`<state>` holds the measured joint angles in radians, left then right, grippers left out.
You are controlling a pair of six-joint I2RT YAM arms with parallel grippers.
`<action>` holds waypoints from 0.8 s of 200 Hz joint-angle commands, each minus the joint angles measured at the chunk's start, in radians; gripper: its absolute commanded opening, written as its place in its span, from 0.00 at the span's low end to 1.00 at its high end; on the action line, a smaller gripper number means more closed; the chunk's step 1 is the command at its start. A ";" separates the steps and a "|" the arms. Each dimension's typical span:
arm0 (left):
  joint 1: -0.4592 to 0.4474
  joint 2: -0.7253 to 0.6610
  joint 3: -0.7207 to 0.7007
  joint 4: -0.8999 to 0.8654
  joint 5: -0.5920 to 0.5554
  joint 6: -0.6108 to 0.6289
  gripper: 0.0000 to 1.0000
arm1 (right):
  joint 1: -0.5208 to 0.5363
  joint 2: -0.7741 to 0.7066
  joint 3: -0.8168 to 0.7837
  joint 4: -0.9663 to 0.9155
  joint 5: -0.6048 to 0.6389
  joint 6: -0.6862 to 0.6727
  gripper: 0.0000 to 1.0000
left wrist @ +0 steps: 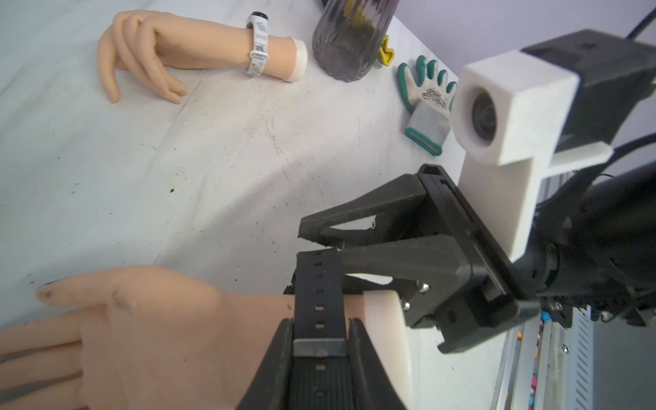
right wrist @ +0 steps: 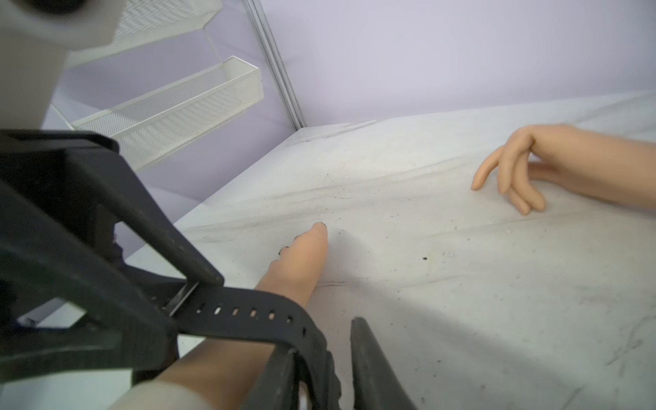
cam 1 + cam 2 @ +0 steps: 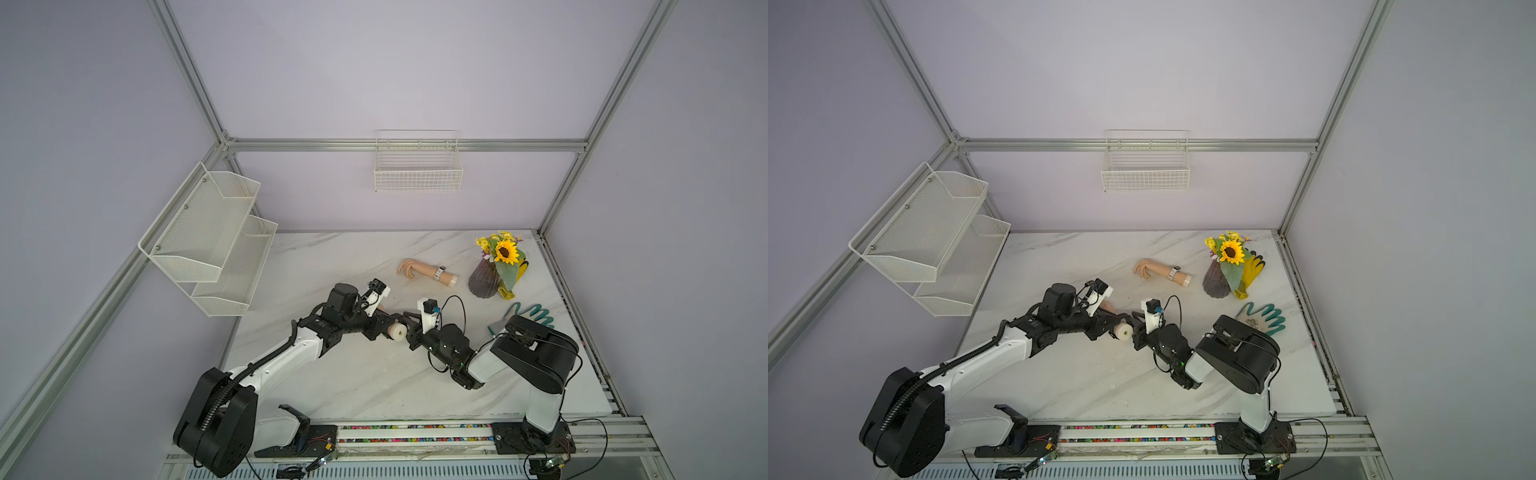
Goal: Take off the watch
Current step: Take off the watch from the hand.
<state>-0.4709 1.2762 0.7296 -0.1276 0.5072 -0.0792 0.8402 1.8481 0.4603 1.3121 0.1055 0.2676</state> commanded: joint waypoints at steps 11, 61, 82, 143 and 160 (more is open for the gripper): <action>0.002 -0.035 0.011 0.006 0.143 0.065 0.01 | -0.011 -0.056 -0.034 0.027 -0.024 -0.197 0.42; 0.000 -0.013 0.012 0.000 0.167 0.080 0.01 | 0.038 -0.066 -0.022 -0.016 0.008 -0.362 0.54; -0.001 -0.006 0.015 0.001 0.189 0.082 0.01 | 0.049 -0.054 0.003 -0.046 0.032 -0.396 0.54; -0.013 0.041 0.028 -0.016 0.174 0.067 0.01 | 0.109 -0.024 0.059 -0.070 0.066 -0.414 0.37; -0.014 0.047 0.030 -0.022 0.141 0.055 0.02 | 0.111 -0.006 0.069 -0.068 0.058 -0.383 0.20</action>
<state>-0.4717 1.3151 0.7292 -0.1547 0.6300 -0.0151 0.9394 1.8202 0.4915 1.2095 0.1673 -0.1463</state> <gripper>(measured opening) 0.229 0.283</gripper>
